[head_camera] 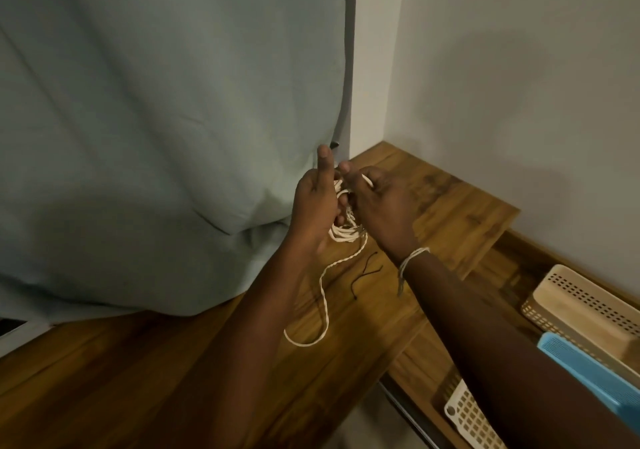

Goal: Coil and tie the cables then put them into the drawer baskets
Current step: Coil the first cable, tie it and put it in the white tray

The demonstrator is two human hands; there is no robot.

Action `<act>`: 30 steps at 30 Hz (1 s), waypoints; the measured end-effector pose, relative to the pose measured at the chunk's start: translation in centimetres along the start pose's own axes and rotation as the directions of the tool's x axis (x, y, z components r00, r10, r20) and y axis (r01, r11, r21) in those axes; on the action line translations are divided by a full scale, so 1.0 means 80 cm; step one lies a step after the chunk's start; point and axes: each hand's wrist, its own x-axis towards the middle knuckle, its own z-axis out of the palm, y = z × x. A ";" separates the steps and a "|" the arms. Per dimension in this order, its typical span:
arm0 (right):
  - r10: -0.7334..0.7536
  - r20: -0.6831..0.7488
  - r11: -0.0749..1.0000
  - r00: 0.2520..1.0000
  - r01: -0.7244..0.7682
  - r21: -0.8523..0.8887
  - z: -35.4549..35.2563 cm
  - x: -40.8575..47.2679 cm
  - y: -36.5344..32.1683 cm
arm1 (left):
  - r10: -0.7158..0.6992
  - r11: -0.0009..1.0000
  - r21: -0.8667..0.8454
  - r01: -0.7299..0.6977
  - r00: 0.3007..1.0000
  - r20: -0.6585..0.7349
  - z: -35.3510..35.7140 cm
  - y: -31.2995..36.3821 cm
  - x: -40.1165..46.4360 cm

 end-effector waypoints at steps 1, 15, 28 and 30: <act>-0.050 0.025 0.998 0.998 0.051 -0.039 0.003 0.000 0.000 | -0.022 1.000 -0.013 0.022 1.000 0.002 -0.004 0.003 0.002; -0.394 0.407 0.832 0.824 0.508 -0.223 0.021 0.038 0.005 | -0.120 0.944 -0.217 0.247 0.874 0.471 -0.068 -0.020 0.031; -0.061 0.476 0.985 0.877 0.131 -0.115 -0.003 0.061 0.024 | -0.117 0.899 -0.313 0.306 0.857 0.502 -0.055 -0.050 0.049; 0.160 0.324 0.987 0.933 -0.143 -0.077 -0.036 0.079 0.064 | -0.154 0.958 -0.171 0.230 0.917 0.369 -0.055 -0.066 0.051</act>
